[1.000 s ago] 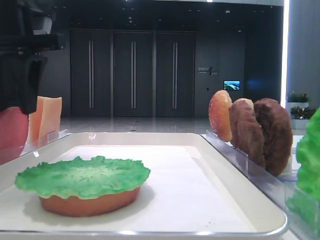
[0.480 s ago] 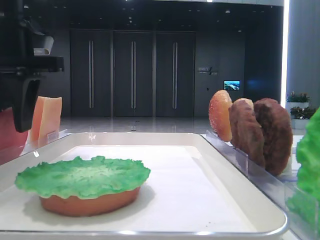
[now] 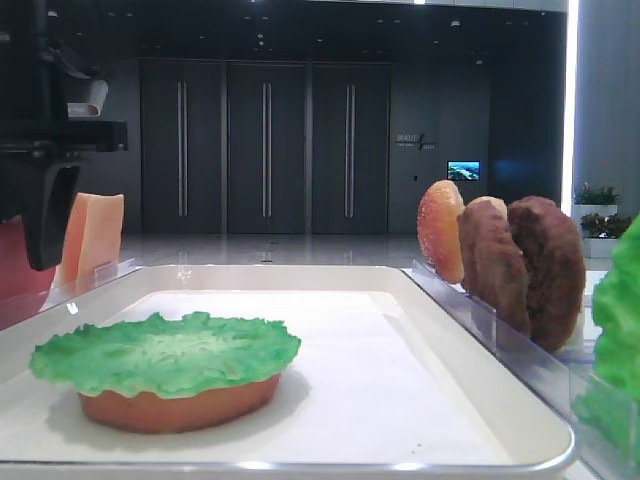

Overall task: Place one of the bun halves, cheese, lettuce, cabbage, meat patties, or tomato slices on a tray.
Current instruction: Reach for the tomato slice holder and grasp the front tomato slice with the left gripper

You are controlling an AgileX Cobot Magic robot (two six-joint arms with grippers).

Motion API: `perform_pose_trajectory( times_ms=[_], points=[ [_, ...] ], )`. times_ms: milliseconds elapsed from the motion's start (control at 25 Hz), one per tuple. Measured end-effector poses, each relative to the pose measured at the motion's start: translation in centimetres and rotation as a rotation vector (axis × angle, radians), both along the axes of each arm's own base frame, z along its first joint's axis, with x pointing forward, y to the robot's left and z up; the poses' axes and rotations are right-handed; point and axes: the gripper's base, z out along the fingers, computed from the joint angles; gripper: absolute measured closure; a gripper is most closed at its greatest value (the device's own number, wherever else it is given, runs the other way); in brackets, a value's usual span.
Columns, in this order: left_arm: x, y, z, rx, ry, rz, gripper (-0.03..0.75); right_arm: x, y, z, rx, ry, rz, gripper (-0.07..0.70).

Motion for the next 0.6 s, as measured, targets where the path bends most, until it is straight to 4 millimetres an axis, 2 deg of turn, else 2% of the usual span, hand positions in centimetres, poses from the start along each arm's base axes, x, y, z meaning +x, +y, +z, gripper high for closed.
perform_pose_trajectory(
  times_ms=[80, 280, 600],
  points=[
    [0.0, 0.01, 0.0, 0.001, 0.0, -0.001, 0.433, 0.0, 0.0, 0.0, 0.0, 0.0, 0.0, 0.342],
    [0.02, 0.07, 0.01, 0.009, -0.002, -0.006, 0.648, 0.0, 0.0, 0.0, 0.0, 0.0, 0.0, 0.342],
    [0.09, 0.08, 0.25, 0.015, 0.004, -0.005, 0.658, 0.0, 0.0, 0.0, 0.0, 0.0, 0.0, 0.342]
  ],
)
